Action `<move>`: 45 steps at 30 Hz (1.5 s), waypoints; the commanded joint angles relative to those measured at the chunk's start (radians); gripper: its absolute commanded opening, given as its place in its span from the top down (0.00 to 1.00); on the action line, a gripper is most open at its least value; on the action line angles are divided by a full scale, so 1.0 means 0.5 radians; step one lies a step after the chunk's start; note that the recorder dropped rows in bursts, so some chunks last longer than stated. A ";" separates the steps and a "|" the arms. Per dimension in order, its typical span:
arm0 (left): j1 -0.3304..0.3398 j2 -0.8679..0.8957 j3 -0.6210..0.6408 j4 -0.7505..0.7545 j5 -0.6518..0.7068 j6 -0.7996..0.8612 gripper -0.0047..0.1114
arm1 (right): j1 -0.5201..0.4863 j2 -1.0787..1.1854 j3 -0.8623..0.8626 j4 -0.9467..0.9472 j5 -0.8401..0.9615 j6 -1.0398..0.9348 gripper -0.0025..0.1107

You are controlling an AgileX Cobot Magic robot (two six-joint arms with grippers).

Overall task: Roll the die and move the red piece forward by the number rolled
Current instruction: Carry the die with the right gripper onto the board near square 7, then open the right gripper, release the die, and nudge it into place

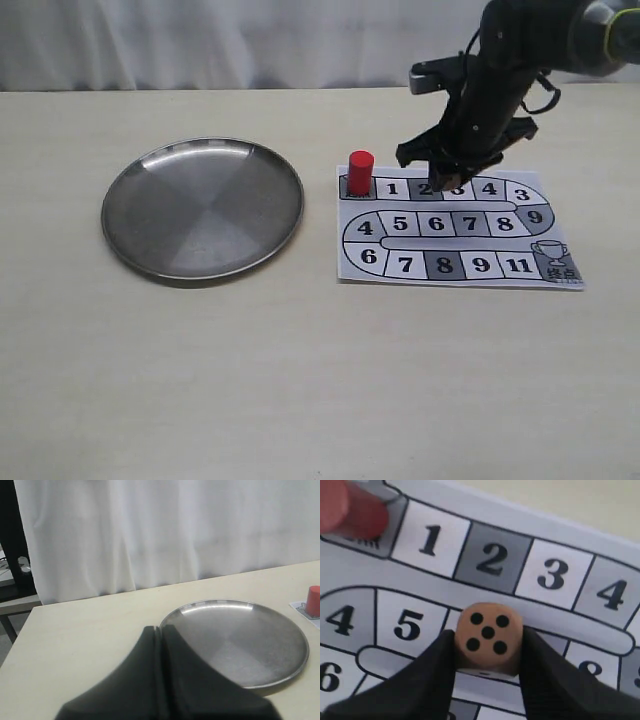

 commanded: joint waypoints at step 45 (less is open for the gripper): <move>-0.005 -0.002 0.003 0.000 -0.018 -0.002 0.96 | -0.157 -0.567 0.781 -0.431 -0.556 0.446 0.94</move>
